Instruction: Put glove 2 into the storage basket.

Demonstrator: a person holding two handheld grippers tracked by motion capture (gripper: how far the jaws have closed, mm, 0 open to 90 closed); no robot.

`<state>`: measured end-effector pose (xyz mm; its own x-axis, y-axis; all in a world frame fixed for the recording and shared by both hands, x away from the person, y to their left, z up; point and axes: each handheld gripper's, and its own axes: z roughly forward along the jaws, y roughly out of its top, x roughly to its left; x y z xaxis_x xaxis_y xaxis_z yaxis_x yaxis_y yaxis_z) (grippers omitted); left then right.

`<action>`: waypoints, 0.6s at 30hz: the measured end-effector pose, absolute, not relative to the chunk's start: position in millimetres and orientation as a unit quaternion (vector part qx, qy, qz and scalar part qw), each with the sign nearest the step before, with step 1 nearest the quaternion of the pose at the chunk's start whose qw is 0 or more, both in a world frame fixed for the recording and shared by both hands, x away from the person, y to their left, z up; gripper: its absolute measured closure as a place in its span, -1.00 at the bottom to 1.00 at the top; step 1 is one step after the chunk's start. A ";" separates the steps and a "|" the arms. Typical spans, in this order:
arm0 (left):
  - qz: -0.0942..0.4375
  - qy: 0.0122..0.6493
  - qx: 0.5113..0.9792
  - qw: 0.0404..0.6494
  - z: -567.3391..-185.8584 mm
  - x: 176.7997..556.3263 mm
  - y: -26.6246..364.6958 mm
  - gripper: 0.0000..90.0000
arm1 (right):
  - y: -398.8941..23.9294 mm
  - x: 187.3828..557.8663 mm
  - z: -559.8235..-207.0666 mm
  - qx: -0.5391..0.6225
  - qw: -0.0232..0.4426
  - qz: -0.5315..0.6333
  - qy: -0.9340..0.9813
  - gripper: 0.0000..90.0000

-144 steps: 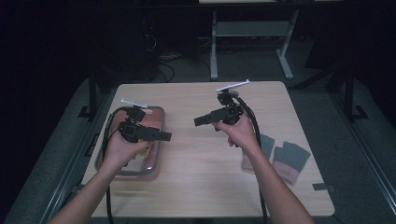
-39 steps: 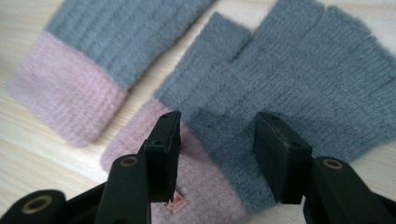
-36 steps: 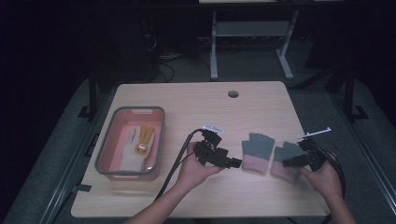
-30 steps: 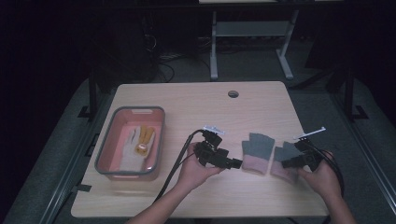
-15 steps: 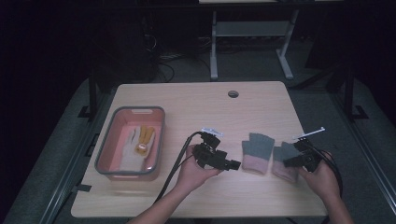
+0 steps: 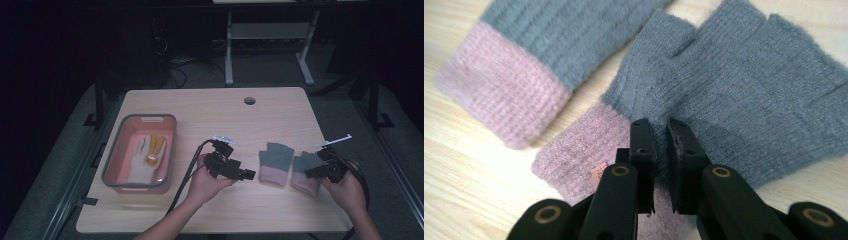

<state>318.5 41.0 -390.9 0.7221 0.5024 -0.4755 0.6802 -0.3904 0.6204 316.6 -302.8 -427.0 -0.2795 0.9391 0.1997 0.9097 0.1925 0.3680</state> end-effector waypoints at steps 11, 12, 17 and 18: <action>-0.102 0.358 0.828 0.419 -389.3 318.6 44.0 -0.42 | -293.4 321.3 -400.7 0.596 0.040 0.238 0.766 0.83; -0.102 0.359 0.828 0.419 -389.1 318.9 44.7 -0.42 | -290.6 322.3 -399.2 0.597 0.039 0.238 0.765 0.83; -0.099 0.360 0.828 0.418 -388.5 319.8 47.6 -0.42 | -278.7 327.8 -395.1 0.589 0.038 0.244 0.770 0.83; -0.099 0.362 0.827 0.418 -388.4 319.7 48.0 -0.42 | -276.5 329.1 -394.5 0.591 0.035 0.247 0.767 0.83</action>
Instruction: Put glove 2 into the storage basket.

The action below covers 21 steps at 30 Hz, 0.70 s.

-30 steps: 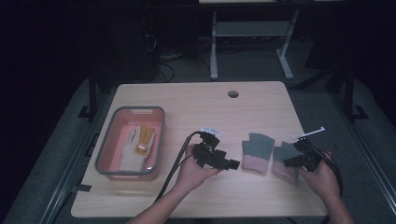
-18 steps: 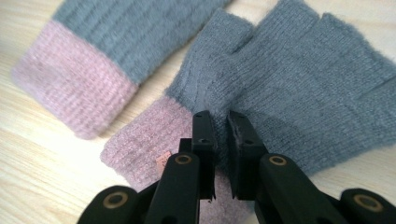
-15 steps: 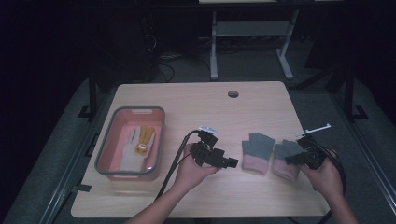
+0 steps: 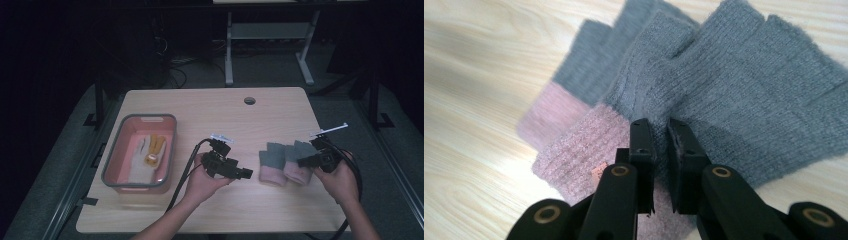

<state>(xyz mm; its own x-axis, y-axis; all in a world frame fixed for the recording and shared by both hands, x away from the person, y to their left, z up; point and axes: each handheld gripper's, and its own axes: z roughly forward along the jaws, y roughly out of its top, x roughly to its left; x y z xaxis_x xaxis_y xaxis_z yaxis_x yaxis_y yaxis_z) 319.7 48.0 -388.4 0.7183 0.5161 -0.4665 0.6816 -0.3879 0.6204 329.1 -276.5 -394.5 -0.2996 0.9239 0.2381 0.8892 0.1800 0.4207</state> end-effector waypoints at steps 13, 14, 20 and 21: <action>-0.100 0.367 0.826 0.416 -390.8 321.2 49.2 -0.42 | -237.9 346.6 -393.7 0.566 0.027 0.249 0.786 0.82; -0.100 0.367 0.826 0.416 -391.3 321.8 49.6 -0.42 | -235.5 348.2 -394.3 0.564 0.026 0.246 0.788 0.82; -0.102 0.370 0.825 0.415 -393.6 324.1 49.1 -0.41 | -222.4 356.1 -400.5 0.556 0.020 0.239 0.796 0.82; -0.103 0.370 0.824 0.415 -393.9 324.6 48.8 -0.41 | -220.8 356.8 -401.6 0.555 0.021 0.234 0.798 0.82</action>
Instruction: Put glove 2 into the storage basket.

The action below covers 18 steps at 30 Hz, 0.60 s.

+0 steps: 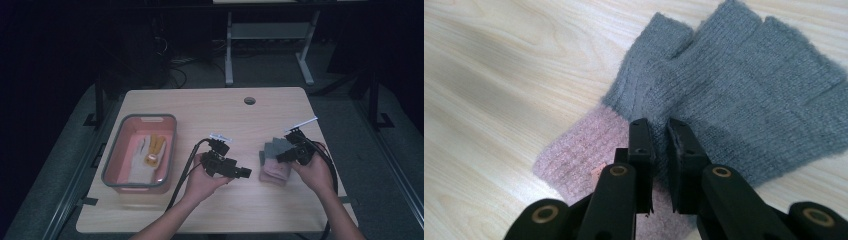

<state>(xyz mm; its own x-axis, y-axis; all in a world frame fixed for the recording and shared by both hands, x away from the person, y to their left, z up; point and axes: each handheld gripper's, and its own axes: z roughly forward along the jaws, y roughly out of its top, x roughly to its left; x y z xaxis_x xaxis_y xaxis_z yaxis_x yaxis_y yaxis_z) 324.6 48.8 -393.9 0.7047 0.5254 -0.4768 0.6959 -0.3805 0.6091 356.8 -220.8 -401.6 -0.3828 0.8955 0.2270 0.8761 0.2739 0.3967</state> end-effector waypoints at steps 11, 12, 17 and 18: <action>-0.115 0.383 0.820 0.410 -401.6 330.2 41.9 -0.41 | -214.7 362.0 -414.2 0.553 0.014 0.225 0.802 0.77; -0.118 0.384 0.818 0.411 -402.7 330.8 40.7 -0.40 | -214.9 361.9 -416.3 0.555 0.012 0.227 0.800 0.75; -0.136 0.387 0.817 0.405 -407.9 334.1 32.5 -0.27 | -221.0 360.0 -419.3 0.559 0.005 0.246 0.792 0.64; -0.136 0.386 0.819 0.402 -408.8 335.4 30.6 -0.26 | -222.6 359.3 -417.9 0.558 0.009 0.251 0.791 0.61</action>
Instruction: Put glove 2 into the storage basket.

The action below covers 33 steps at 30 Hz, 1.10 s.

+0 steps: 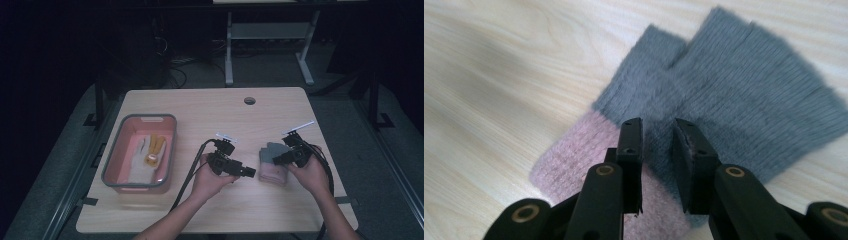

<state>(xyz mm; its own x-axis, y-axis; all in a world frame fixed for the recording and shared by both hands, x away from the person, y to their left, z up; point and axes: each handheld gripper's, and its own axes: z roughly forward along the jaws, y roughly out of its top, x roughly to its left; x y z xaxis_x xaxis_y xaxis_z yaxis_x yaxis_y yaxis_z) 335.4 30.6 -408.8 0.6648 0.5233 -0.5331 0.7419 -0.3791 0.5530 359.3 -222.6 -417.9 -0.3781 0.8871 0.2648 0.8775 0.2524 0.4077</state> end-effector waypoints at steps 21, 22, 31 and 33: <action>-0.144 0.433 0.800 0.390 -429.1 357.5 -13.0 -0.22 | -266.7 339.6 -425.3 0.598 -0.012 0.324 0.733 0.08; -0.146 0.435 0.800 0.387 -430.7 358.2 -14.6 -0.21 | -268.0 339.1 -427.0 0.600 -0.016 0.327 0.730 0.06; -0.172 0.454 0.788 0.378 -450.8 368.0 -24.6 -0.15 | -277.6 339.0 -441.7 0.612 -0.028 0.346 0.710 0.01; -0.173 0.457 0.788 0.375 -452.6 368.7 -26.4 -0.14 | -277.2 338.7 -443.4 0.618 -0.031 0.350 0.703 0.02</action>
<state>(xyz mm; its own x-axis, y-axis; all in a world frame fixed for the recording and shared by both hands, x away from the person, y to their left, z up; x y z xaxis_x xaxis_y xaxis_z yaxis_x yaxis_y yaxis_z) 368.7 -26.4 -452.6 0.5219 0.5903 -0.6158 0.8501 -0.3005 0.4324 338.7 -277.2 -443.4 -0.2336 0.8480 0.4757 0.8908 -0.0095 0.4543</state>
